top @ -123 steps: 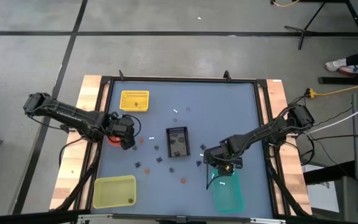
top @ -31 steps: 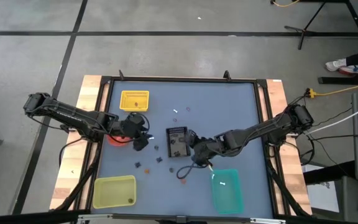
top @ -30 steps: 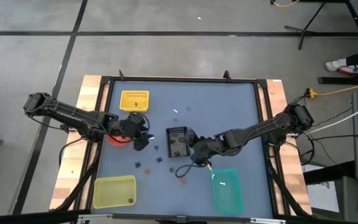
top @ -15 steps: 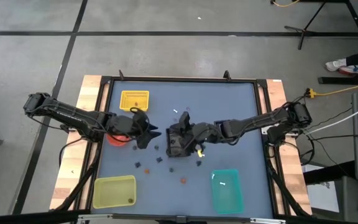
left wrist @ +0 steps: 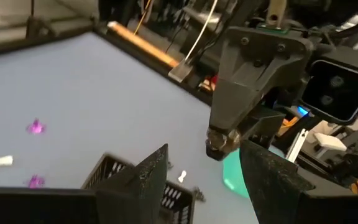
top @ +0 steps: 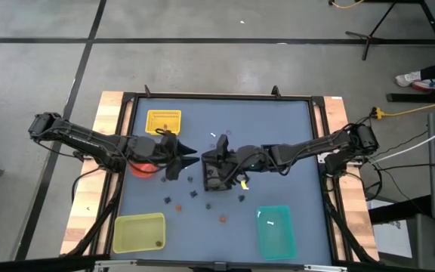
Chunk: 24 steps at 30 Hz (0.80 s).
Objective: Sort Halloween decoration
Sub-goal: Put the black skull toy into the bottom yellow bin
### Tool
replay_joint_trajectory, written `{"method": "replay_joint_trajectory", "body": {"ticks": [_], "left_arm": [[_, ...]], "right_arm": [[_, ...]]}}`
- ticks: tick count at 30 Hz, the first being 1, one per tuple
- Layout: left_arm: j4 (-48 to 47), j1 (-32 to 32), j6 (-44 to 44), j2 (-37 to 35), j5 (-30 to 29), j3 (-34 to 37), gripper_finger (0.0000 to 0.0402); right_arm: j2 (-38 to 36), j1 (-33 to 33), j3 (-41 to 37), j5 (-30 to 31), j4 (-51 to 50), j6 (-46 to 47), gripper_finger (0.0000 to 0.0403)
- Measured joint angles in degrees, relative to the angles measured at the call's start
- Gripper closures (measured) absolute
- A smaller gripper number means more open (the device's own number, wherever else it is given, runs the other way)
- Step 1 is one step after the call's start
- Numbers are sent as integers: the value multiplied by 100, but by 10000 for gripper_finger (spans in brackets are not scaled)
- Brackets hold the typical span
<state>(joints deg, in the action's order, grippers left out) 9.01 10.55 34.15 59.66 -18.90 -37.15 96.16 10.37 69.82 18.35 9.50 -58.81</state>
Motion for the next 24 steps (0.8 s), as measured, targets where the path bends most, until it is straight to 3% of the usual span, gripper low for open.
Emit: {"method": "replay_joint_trajectory", "body": {"ticks": [17, 24], "left_arm": [[770, 2, -928, 0, 98, 0, 218], [888, 2, -930, 39, 128, -2, 218]], "right_arm": [[0, 0, -4, -1, 764, -15, 311], [2, -6, -4, -403, 1009, -18, 311]]}}
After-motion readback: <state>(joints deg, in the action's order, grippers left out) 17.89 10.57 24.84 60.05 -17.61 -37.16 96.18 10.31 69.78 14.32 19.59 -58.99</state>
